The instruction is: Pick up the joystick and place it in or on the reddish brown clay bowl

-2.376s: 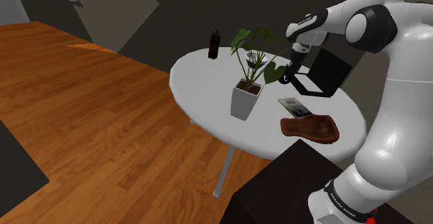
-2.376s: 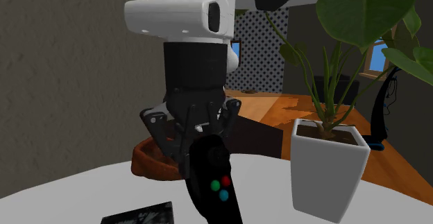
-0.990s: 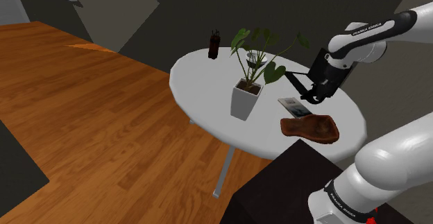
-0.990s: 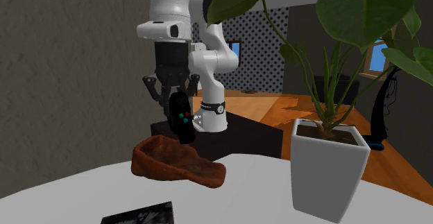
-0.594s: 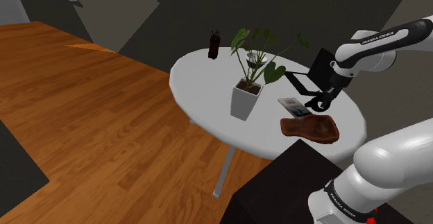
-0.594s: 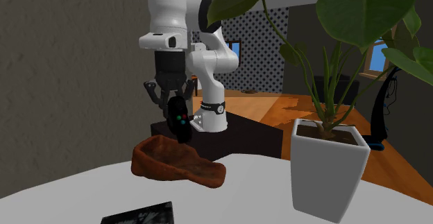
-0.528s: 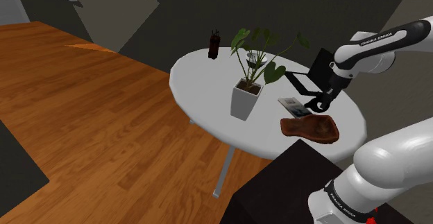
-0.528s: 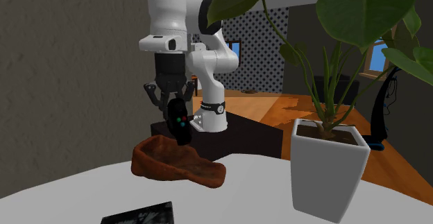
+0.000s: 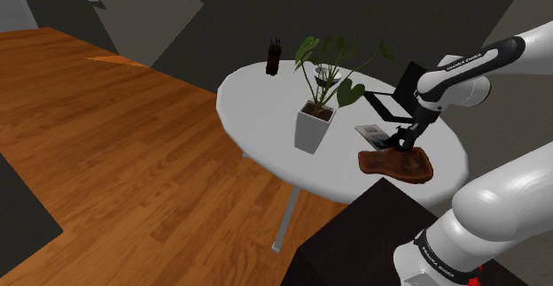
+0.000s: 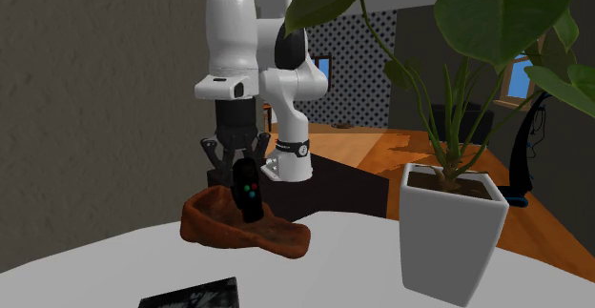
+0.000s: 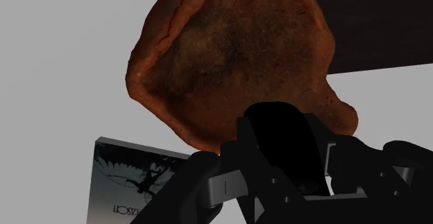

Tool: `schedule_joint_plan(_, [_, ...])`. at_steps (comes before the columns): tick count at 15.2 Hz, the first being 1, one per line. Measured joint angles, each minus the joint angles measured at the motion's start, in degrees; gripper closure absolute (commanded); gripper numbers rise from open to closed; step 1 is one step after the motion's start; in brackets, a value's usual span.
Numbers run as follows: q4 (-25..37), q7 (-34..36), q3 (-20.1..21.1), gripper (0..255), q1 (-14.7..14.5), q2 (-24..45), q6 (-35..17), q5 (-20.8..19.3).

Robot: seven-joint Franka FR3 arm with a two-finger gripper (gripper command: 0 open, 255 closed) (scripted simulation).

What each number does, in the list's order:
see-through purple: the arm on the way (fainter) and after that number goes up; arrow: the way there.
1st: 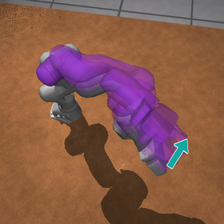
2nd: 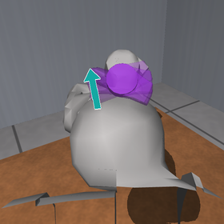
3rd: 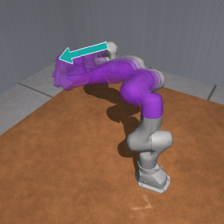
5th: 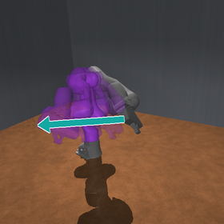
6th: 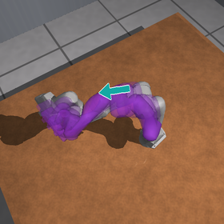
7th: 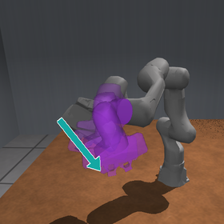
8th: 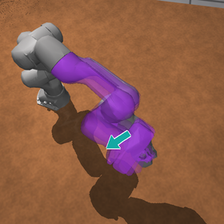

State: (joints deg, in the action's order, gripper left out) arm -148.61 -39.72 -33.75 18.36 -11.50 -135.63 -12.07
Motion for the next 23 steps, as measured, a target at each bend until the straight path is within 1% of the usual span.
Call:
schedule_joint_plan(2, [-0.19,-0.38,-0.26,255,-0.08,0.77,-0.93,0.33])
schedule_joint_plan(7, [-0.32,-0.49,-0.35,255,-0.09,1.01,-1.33,0.42])
schedule_joint_plan(8, [-0.32,-0.49,-0.35,0,-0.09,1.01,-1.33,0.42])
schedule_joint_plan(14, [-0.32,-0.49,-0.35,0,-0.09,1.0,-1.34,0.42])
schedule_joint_plan(16, [0.47,0.0,0.04,0,0.37,-1.2,1.41,-0.58])
schedule_joint_plan(18, [2.57,0.75,0.95,0,0.4,-3.43,5.55,-1.0])
schedule_joint_plan(20, [2.89,1.21,1.37,0,0.55,-4.58,7.02,-1.39])
schedule_joint_plan(23, [2.96,1.35,1.51,0,0.64,-5.01,7.56,-1.56])
